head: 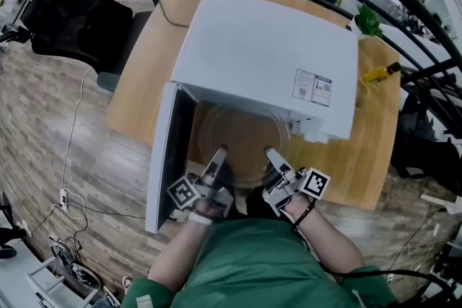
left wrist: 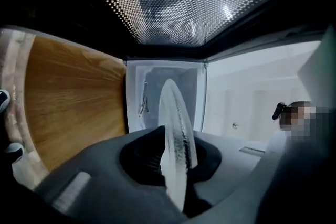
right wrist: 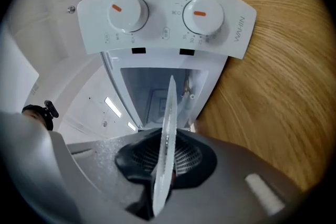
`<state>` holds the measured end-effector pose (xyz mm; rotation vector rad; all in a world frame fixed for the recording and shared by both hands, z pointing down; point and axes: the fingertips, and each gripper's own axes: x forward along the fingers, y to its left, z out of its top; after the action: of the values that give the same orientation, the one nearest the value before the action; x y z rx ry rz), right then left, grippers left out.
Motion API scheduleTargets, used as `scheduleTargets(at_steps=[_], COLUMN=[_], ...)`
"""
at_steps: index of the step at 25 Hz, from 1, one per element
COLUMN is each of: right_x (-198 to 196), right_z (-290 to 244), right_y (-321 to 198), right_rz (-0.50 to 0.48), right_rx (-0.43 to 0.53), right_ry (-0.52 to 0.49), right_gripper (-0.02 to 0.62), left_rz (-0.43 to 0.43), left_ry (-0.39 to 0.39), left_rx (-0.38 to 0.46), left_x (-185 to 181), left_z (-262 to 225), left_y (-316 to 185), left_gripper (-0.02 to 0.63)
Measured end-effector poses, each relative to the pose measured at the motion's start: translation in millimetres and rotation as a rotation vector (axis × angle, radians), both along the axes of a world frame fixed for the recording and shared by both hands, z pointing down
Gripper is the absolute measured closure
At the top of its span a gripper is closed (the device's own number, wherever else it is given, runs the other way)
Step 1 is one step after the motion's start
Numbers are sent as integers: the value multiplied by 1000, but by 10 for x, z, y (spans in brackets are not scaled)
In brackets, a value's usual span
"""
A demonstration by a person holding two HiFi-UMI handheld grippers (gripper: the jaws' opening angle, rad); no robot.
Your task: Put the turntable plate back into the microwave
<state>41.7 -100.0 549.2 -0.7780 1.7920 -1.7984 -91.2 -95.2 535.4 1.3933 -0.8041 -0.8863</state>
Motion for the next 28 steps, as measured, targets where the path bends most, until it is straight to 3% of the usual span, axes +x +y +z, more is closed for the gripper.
scheduleTargets(at_steps=[7, 28], right_x=[44, -21], right_z=[302, 782], right_y=[-243, -647], right_rz=[71, 104], right_rx=[6, -7], right_ry=[30, 67], right_gripper=[558, 557], left_rz=[25, 6], left_ry=[-13, -9], left_rx=[8, -41], left_x=[26, -22], left_z=[253, 805], left_y=[-296, -786], left_gripper=[571, 574])
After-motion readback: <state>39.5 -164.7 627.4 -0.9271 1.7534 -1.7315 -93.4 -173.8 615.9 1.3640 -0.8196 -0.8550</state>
